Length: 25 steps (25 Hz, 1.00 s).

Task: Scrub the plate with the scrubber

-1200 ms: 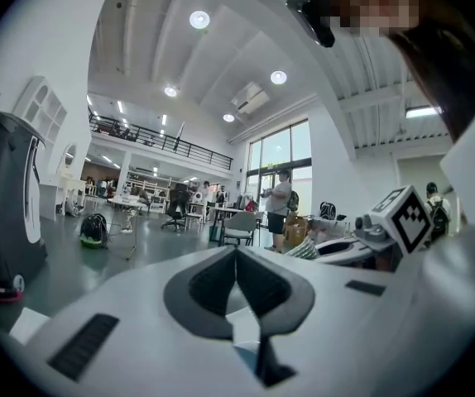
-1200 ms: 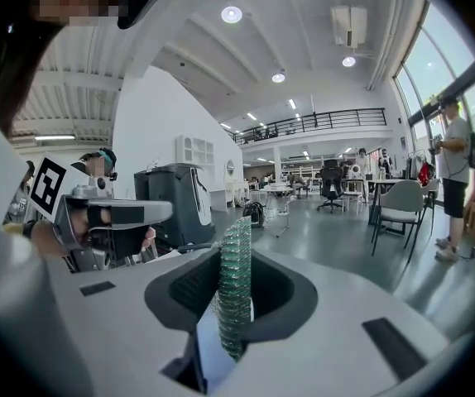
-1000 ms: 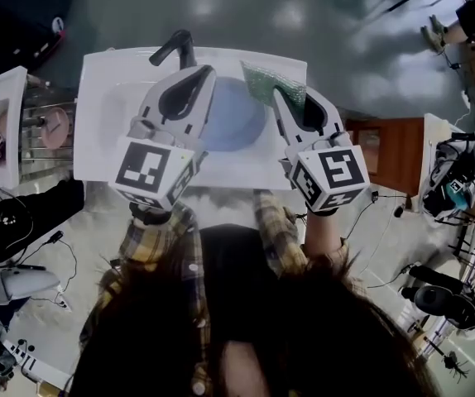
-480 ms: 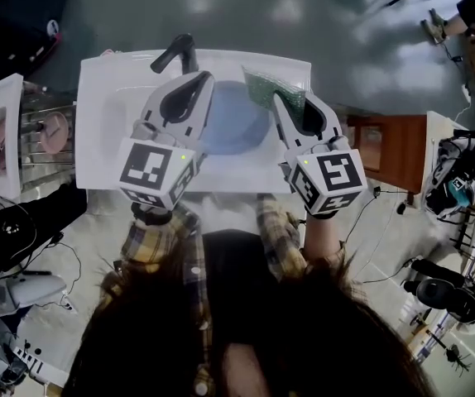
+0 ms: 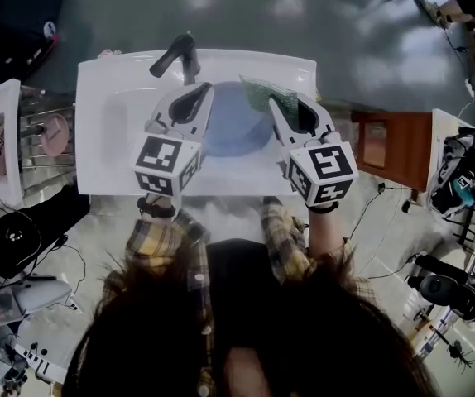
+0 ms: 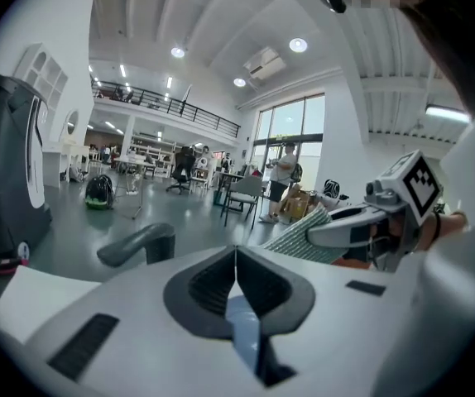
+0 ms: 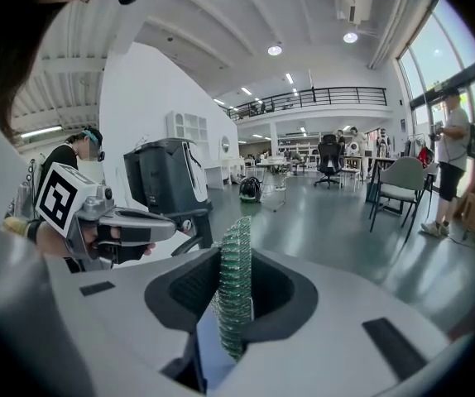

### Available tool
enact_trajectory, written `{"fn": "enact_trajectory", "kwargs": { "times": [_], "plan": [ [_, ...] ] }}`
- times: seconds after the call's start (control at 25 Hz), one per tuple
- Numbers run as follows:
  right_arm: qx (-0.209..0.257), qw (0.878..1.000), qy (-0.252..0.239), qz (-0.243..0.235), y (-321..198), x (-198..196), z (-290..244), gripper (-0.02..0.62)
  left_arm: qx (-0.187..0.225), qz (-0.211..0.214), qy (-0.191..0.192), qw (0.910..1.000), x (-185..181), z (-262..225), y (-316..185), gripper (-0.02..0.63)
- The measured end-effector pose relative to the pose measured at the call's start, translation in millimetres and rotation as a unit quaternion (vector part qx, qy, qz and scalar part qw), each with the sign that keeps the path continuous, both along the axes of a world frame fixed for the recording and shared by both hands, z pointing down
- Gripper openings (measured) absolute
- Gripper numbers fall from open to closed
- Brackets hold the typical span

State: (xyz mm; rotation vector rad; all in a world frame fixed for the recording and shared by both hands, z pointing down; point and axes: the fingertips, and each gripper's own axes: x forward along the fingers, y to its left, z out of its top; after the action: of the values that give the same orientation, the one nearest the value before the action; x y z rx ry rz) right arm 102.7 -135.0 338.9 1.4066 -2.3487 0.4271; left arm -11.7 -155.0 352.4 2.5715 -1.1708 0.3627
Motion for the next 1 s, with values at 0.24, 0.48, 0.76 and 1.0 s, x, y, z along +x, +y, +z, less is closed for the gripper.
{"fn": "enact_trajectory", "kwargs": {
  "times": [0.24,0.48,0.76,1.0],
  "plan": [
    [-0.027,0.999,0.009,0.015,-6,-1,44,0.1,-0.032,-0.009,-0.025,0.9991,-13,53,-5,0.015],
    [-0.055,0.998,0.01,0.026,-8,3,84,0.1,-0.006,-0.007,-0.038,0.9992,-14,64,-6,0.015],
    [-0.07,0.997,0.007,0.029,-10,4,110,0.1,-0.034,0.013,-0.034,0.9988,-4,86,9,0.015],
    [-0.084,0.996,0.014,0.028,-10,3,130,0.1,-0.05,0.01,-0.048,0.9975,-1,114,15,0.015]
  ]
}}
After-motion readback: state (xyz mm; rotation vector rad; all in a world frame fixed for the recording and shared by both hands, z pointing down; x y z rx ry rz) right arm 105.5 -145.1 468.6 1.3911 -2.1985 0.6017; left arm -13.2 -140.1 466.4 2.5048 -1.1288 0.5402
